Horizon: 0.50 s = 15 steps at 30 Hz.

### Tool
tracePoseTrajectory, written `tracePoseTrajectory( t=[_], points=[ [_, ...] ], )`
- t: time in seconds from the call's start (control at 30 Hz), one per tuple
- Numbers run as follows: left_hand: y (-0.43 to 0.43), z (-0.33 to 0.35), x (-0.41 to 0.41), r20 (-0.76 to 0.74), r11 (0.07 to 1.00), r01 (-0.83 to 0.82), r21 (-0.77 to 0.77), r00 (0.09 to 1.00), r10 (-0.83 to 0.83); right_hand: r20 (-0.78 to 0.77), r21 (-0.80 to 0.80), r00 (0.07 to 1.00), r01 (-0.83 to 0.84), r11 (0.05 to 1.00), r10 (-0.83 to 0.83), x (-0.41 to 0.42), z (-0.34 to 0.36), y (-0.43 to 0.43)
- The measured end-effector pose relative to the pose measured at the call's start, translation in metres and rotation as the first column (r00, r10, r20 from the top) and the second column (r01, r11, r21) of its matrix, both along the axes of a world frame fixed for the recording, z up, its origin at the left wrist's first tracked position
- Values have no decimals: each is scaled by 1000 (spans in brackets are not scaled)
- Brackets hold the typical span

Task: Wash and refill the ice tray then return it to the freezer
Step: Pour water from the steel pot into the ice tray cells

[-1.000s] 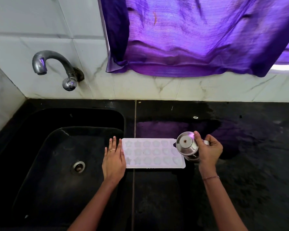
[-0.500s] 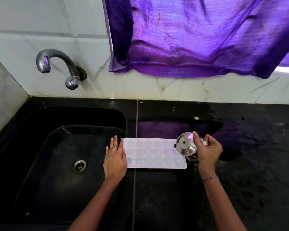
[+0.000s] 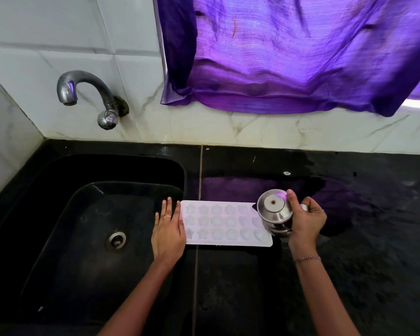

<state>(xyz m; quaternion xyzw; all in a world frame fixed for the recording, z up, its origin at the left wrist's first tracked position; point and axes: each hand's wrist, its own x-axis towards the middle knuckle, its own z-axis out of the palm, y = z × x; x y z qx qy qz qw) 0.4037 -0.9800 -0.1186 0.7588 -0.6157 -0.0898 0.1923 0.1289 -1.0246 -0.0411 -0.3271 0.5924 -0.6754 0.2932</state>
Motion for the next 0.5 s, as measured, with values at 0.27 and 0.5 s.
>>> tracePoseTrajectory(
  t=[0.27, 0.5],
  points=[
    [-1, -2, 1, 0, 1000, 0, -12, 1000, 0, -12, -24, 998, -54, 998, 54, 16, 4, -2],
    [-1, -3, 1, -10, 1000, -2, -24, 1000, 2, -66, -6, 993, -96, 995, 95, 25, 4, -1]
  ],
)
